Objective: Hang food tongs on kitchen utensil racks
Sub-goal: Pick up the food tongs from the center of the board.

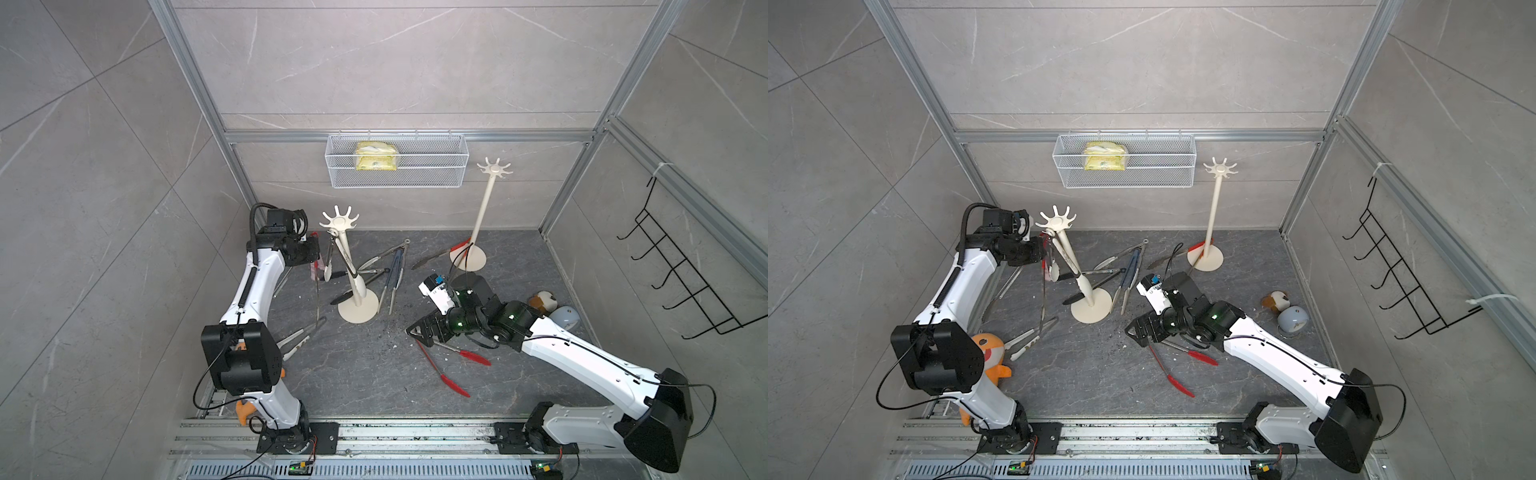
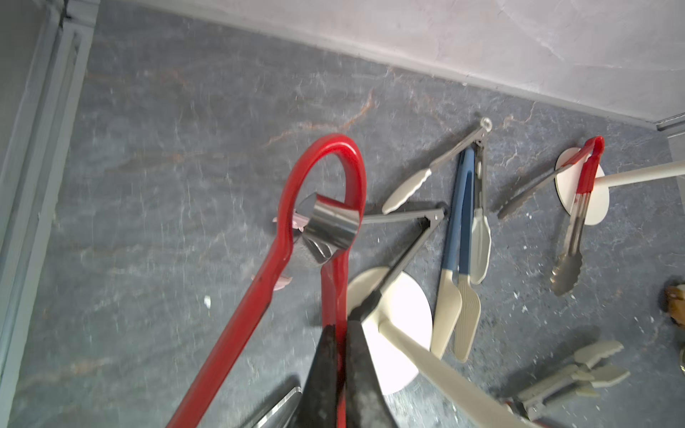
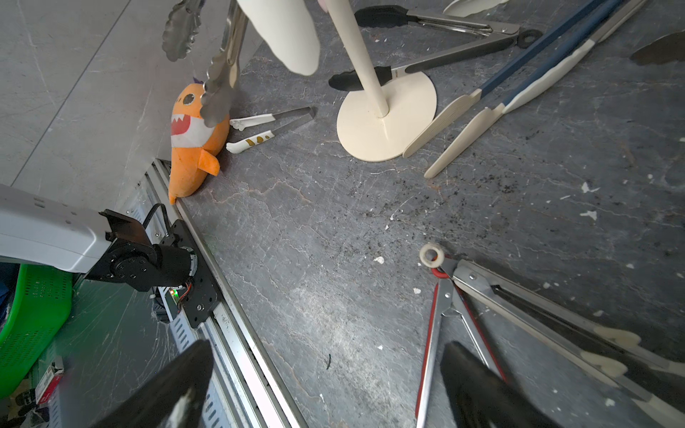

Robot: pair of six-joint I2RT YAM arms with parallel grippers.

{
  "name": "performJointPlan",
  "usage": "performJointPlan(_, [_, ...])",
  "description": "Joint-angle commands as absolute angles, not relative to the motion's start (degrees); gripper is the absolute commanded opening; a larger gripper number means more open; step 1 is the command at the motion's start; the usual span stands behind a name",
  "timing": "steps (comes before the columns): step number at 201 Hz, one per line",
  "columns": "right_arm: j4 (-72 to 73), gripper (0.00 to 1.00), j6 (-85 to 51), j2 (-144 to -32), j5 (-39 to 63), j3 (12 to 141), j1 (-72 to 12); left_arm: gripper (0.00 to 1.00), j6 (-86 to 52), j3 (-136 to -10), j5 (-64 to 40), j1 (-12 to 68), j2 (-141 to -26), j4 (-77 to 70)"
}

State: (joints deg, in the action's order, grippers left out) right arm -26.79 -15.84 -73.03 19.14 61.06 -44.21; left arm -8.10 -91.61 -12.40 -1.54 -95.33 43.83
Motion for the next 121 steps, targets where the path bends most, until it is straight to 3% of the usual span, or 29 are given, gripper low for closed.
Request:
performJointPlan(1, [-26.9,0.98,-14.7,-74.0,20.3,62.8,-44.0,0.00,-11.0,-92.1,-12.4,-1.8,-91.2,50.2])
performJointPlan(41, [-25.9,0.98,-14.8,-74.5,21.2,62.7,-44.0,0.00,-11.8,-85.3,-13.0,-1.7,-88.0,51.4])
performJointPlan(121, [-24.9,0.98,-15.3,-74.9,22.0,61.9,-44.0,0.00,-10.5,-81.4,-14.5,-0.7,-95.7,53.8])
